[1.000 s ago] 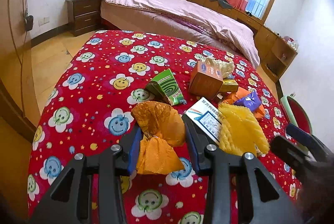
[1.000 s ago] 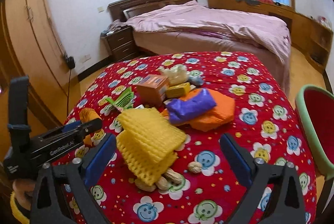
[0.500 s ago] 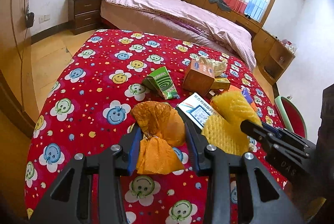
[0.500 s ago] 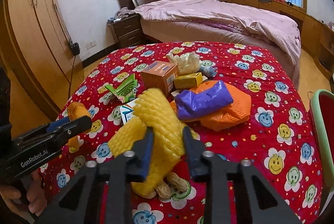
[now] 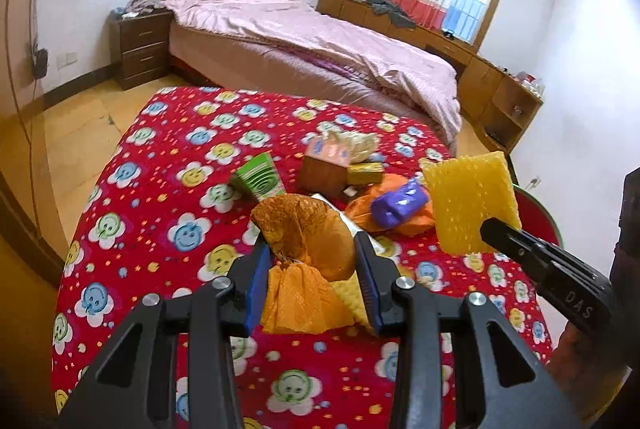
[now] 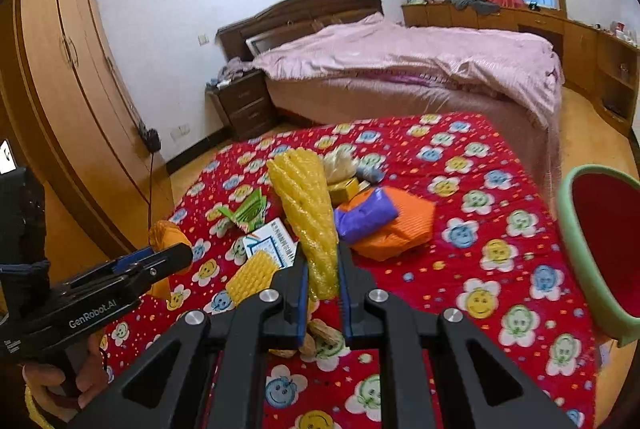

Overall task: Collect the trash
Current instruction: 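Carry both yellow foam nets over the red bucket and open both tools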

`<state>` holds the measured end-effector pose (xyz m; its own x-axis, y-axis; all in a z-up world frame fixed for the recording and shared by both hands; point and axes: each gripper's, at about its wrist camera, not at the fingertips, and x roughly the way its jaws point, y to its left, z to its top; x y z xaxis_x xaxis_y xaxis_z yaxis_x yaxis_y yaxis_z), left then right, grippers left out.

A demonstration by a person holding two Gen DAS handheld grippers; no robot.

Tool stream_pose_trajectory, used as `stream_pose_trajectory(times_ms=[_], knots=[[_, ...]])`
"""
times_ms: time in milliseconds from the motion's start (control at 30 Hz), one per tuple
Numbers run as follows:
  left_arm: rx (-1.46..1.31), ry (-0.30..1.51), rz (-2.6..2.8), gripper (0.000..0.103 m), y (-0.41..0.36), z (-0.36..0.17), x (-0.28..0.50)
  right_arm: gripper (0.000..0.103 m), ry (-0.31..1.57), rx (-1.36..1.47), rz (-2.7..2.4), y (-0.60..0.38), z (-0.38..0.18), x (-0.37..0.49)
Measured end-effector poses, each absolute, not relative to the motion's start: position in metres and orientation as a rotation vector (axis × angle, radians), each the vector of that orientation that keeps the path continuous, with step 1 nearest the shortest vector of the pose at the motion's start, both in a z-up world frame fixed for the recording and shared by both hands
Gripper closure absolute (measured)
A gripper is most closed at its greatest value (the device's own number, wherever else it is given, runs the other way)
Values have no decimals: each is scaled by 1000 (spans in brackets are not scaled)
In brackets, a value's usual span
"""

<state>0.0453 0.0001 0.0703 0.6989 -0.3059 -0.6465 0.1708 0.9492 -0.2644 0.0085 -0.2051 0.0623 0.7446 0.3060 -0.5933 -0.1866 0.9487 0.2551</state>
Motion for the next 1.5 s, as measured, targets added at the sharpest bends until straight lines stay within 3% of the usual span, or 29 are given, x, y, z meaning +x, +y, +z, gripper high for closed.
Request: stream_pose_trajectory(times_ms=[800, 1500], knots=[[-40, 719, -534, 62, -162, 127, 63, 89, 548, 272, -2, -356, 109, -37], [91, 808, -757, 62, -340, 78, 98, 88, 621, 462, -230, -500, 49, -44]])
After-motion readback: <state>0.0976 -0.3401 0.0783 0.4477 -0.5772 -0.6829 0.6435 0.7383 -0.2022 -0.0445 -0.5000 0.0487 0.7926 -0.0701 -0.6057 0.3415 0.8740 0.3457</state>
